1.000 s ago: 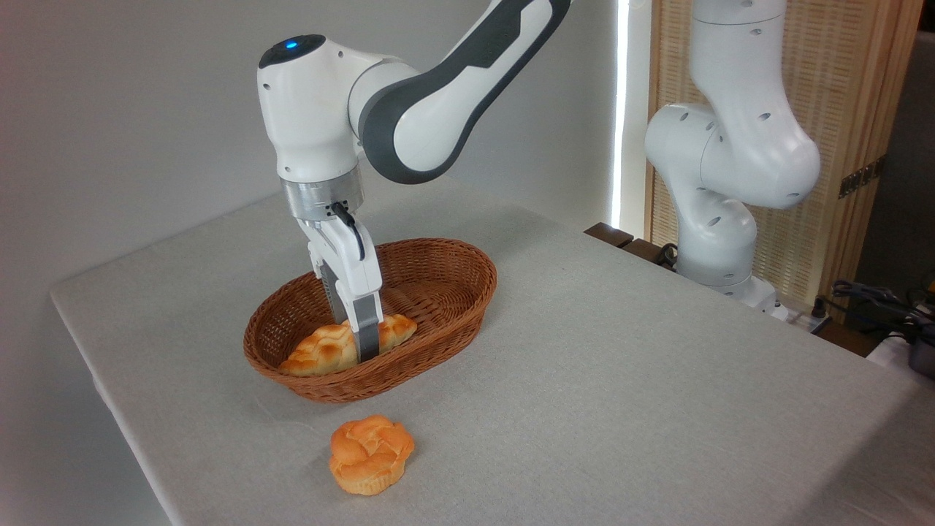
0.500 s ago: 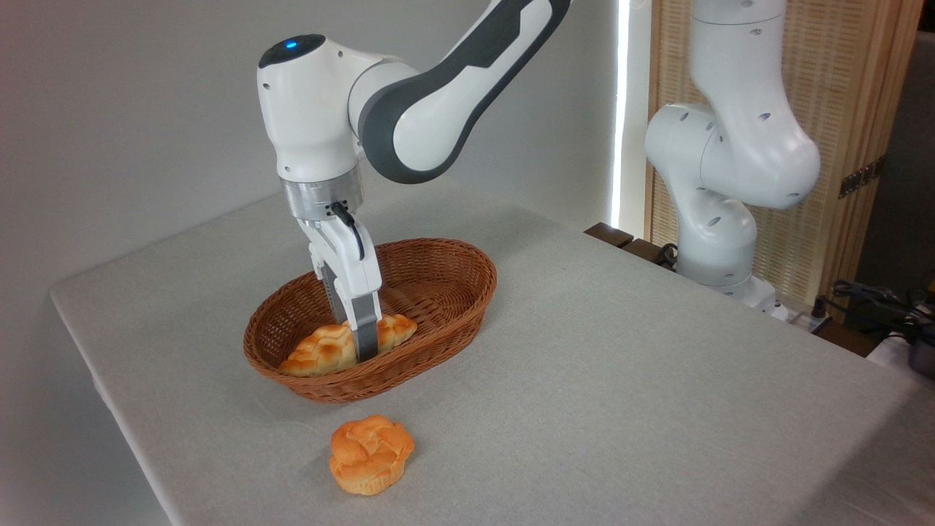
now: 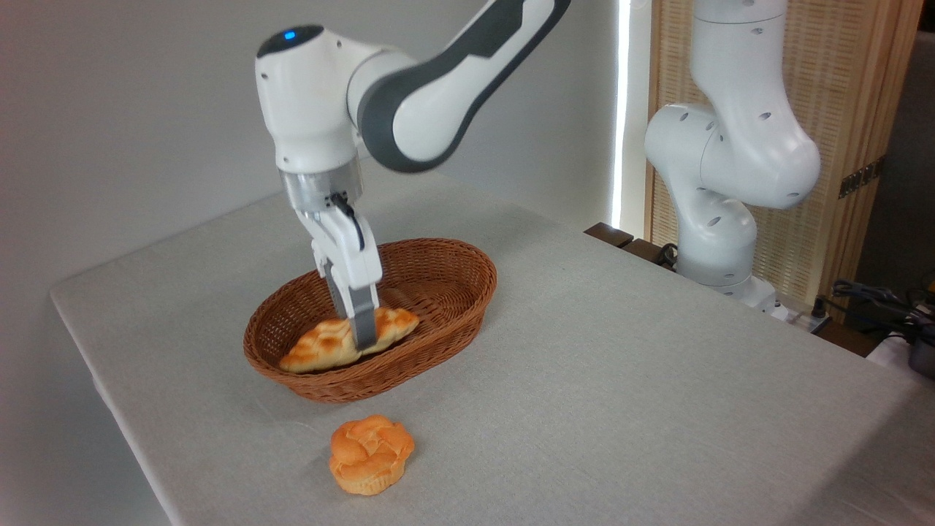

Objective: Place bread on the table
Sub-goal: 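Lift the roll out of the basket and move it beside the round bun, then lower the roll onto the table and open the gripper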

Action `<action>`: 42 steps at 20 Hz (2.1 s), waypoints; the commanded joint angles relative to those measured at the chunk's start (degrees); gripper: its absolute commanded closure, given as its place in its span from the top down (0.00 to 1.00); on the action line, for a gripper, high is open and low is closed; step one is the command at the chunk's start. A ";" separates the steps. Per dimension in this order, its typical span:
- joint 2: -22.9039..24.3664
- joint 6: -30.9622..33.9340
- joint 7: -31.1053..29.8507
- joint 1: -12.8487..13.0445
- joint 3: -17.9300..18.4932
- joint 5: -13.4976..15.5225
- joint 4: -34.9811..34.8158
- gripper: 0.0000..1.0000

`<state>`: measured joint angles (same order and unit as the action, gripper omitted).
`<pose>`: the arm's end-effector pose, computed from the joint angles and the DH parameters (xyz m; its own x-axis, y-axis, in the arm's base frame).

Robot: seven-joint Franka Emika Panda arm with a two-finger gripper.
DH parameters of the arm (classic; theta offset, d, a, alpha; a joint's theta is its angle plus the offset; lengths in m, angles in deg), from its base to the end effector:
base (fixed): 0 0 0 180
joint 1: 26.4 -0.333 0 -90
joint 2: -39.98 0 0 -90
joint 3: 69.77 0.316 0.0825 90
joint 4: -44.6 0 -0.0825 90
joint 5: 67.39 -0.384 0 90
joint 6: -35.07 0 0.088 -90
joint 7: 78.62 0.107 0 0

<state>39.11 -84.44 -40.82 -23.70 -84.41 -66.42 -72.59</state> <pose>0.5302 -0.1660 0.4354 0.5780 -0.8154 0.0318 -0.8158 -0.5783 -0.0009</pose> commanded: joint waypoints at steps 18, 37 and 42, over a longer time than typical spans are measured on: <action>5.44 21.17 11.94 0.99 16.22 -10.45 1.90 0.44; 3.94 16.15 12.12 0.99 16.22 -12.31 -3.49 1.00; 5.87 17.02 12.12 0.47 16.22 -11.79 -0.86 1.00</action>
<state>43.08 -68.30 -29.23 -23.30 -68.83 -77.80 -75.62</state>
